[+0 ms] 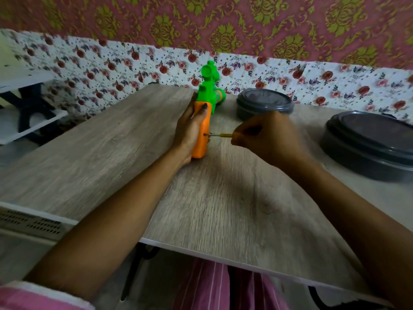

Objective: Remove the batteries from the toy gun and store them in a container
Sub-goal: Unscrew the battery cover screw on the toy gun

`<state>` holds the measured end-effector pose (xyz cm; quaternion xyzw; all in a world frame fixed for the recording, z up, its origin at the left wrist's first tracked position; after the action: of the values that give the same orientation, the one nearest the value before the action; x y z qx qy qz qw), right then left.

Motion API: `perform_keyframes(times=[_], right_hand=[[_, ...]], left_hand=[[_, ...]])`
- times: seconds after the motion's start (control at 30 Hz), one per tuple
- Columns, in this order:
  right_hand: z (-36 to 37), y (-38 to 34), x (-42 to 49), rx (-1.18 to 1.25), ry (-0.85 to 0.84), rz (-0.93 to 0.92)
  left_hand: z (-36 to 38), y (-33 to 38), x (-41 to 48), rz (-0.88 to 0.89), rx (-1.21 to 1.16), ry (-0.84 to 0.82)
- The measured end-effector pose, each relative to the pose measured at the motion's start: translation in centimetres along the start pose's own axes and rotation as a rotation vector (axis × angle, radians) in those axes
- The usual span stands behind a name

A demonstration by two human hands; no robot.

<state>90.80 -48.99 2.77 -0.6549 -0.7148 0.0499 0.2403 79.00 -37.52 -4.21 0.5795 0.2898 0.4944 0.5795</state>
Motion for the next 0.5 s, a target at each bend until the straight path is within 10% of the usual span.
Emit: perform_keyframes(times=[0.2, 0.5], right_hand=[[-1.1, -1.5, -0.8, -0.157, 0.244, -0.158], [0.4, -1.3, 0.0, -0.119, 0.009, -0.153]], left_hand=[[0.4, 0.2, -0.3, 0.001, -0.006, -0.015], [-0.1, -0.1, 0.0, -0.005, -0.054, 0.019]])
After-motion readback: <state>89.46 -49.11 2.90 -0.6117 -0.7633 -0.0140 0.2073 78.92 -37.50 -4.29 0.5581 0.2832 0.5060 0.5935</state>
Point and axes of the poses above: each hand's wrist, its own x-axis towards the middle knuckle, its own z-axis out of the palm, y = z × x, the point moved 9 cm from there along x, towards the middle knuckle, and after that the axes turned 9 degrees about -y, right-handed, at the moved point
